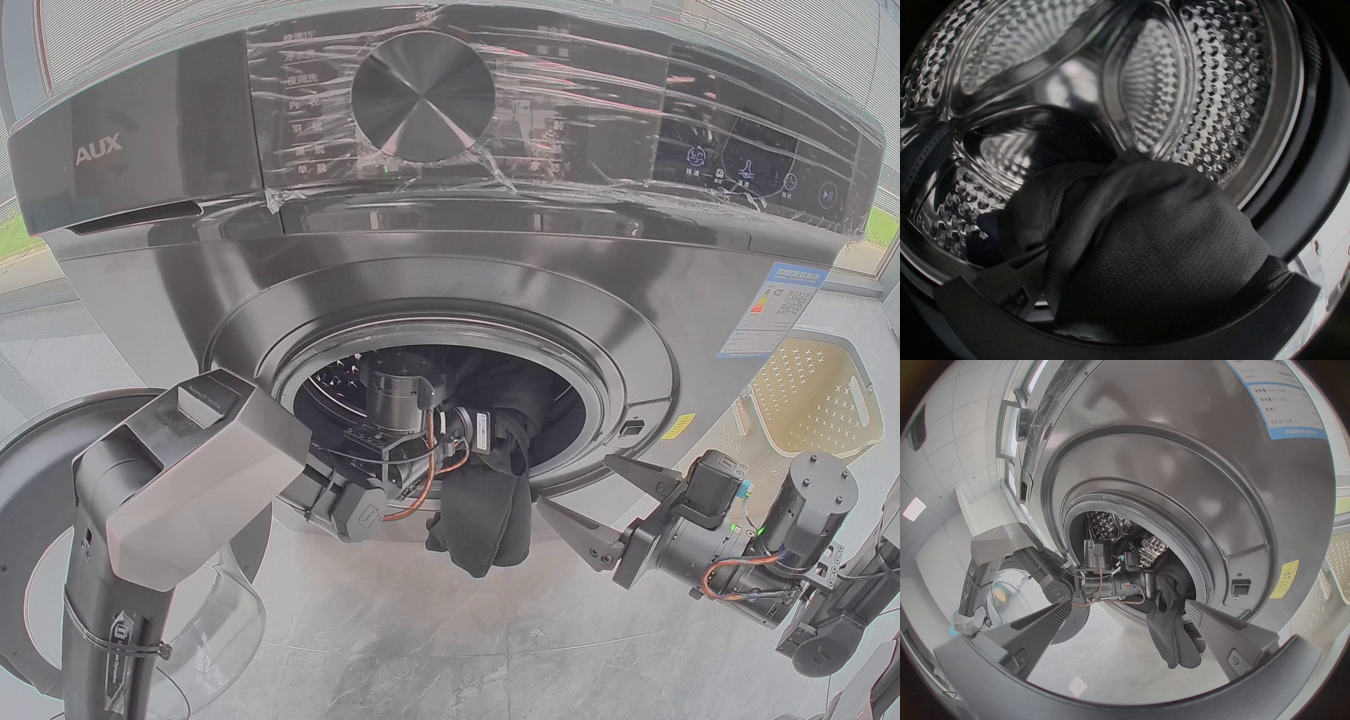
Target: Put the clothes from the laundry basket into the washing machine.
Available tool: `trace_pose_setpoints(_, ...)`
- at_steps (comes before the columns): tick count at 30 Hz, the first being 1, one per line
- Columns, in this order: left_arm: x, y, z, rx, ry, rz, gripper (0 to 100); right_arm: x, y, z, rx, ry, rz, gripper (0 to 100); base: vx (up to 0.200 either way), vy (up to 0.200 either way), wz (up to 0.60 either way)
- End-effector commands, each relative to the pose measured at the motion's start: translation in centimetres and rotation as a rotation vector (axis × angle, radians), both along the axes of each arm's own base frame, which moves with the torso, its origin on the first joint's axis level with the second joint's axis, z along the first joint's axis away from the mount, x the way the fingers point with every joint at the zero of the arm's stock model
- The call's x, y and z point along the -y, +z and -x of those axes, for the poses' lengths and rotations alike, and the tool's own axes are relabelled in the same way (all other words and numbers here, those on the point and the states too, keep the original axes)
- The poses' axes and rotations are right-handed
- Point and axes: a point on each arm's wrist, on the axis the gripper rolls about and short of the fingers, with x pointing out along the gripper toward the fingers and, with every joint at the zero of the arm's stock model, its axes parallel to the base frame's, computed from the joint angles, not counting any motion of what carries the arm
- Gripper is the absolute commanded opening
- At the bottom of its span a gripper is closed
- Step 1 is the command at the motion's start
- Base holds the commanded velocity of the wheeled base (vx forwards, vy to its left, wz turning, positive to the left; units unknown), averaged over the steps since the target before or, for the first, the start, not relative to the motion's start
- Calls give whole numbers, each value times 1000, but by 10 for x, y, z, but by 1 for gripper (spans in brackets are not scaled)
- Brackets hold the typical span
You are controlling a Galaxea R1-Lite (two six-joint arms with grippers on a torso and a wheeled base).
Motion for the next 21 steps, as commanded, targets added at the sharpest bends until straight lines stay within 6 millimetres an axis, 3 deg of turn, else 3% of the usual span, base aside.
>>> trace_pose_setpoints(1,6,-7,7,-19,-25,-17,100,-2,0,1,0,8,0,100,0,0,0)
trace_pose_setpoints(6,8,-28,2,-42,-26,-53,100,-3,0,2,1,11,-1,100,0,0,0)
trace_pose_setpoints(7,8,-30,2,-43,-27,-58,0,-3,0,2,-1,11,-3,100,0,0,0)
trace_pose_setpoints(12,12,-29,-9,-10,-14,-35,0,-3,0,1,2,11,-2,100,0,0,0)
trace_pose_setpoints(19,5,5,-32,84,80,65,0,-3,1,1,2,12,-5,100,0,0,0)
trace_pose_setpoints(21,-2,21,-48,148,162,112,0,-4,1,1,2,12,-5,100,0,0,0)
